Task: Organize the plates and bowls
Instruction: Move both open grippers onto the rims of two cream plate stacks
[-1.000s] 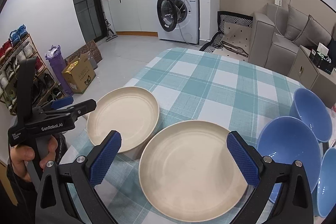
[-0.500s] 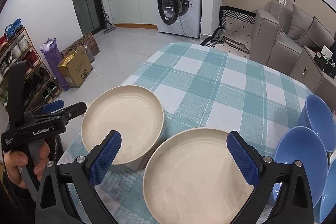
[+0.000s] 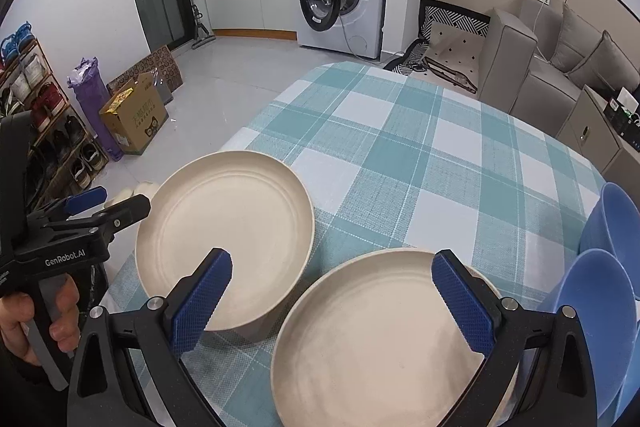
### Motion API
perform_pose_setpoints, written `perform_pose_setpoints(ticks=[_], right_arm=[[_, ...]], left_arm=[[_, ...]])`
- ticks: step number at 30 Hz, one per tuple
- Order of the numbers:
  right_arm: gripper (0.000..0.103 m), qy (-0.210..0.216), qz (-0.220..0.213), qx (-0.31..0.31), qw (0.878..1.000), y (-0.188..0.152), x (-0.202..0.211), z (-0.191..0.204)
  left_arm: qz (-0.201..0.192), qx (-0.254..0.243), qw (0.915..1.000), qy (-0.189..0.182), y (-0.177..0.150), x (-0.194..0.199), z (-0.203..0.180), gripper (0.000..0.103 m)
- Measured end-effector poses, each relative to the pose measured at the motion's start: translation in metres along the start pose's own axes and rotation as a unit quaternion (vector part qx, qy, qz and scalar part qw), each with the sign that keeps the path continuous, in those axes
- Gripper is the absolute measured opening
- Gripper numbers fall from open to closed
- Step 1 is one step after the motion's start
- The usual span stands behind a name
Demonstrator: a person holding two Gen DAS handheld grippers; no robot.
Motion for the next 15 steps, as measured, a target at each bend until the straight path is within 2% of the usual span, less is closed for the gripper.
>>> perform_pose_setpoints(ticks=[15], right_arm=[[0.102, 0.003, 0.028, 0.002, 1.000, 0.000, -0.040, 0.007]], left_arm=[[0.026, 0.008, 0.9996, -0.003, -0.008, -0.028, 0.010, 0.103]])
Point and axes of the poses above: each gripper's, at about its wrist camera, not at the fingertips, and x roughly against the way its jaws point, z to its left, y to its top, the point moved 8 cm from there along -x, roughly the way its jaws point, and after that the axes turned 5 degrees about x, right-handed, at the moved point
